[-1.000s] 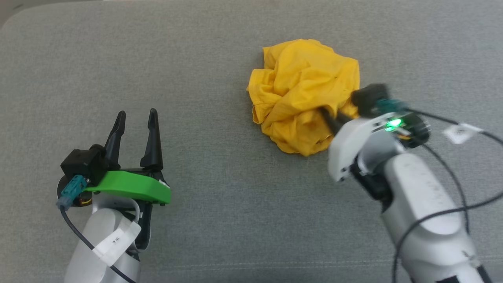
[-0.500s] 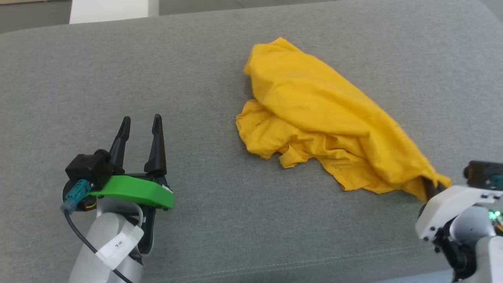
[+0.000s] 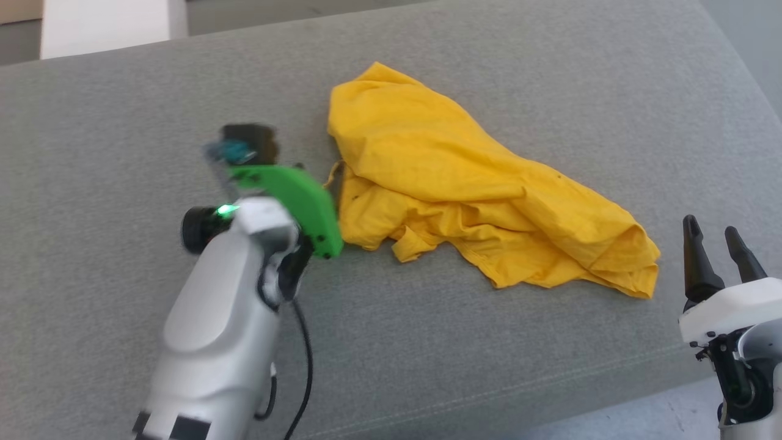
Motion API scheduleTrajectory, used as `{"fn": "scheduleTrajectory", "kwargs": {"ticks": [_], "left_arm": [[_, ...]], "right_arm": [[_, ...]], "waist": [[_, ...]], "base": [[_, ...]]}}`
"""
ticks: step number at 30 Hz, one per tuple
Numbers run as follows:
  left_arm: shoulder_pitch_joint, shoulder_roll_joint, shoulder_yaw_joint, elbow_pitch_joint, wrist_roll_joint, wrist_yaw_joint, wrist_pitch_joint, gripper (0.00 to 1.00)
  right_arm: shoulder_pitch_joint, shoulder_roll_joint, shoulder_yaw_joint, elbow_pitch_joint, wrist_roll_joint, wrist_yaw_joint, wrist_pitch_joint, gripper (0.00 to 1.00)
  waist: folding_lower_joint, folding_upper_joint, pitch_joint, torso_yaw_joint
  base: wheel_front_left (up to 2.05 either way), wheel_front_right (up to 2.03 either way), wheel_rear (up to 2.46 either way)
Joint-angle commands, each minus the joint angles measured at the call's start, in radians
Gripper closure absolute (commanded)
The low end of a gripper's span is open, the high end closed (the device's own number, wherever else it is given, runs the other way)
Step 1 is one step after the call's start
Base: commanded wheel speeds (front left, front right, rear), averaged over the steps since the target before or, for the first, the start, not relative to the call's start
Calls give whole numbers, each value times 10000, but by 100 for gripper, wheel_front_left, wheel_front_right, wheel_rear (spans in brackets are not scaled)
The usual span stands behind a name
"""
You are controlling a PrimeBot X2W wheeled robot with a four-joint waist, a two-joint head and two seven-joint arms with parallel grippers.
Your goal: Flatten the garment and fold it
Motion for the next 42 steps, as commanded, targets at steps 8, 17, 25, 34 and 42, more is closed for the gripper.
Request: {"fn": "scheduleTrajectory", "kwargs": {"ticks": [8,17,25,34,42], "left_arm": [[-1796,671,-1604,2450,1667,580,3148,0],[-1460,362,-1916,3341,1259,-109,3464,100],[-1664,59,-214,2092,-419,-366,1058,100],[1317,806,1455,-1736,-1502,282,316,100],[4851,951,2643,-2477,-2132,1779,921,100]], "right_arm": [[-210,10,614,403,715,35,-523,0],[-71,10,457,1099,793,35,-1105,0],[-83,10,339,1023,275,35,-921,0],[132,10,480,750,12,35,-485,0],[63,10,763,729,3,35,-405,0]], "waist": [[0,-1,682,-1165],[0,-1,422,-1158],[0,-1,-122,-251],[0,-1,-447,1070],[0,-1,-349,1519]], "base": [[0,0,0],[0,0,0],[0,0,0],[0,0,0],[0,0,0]]}}
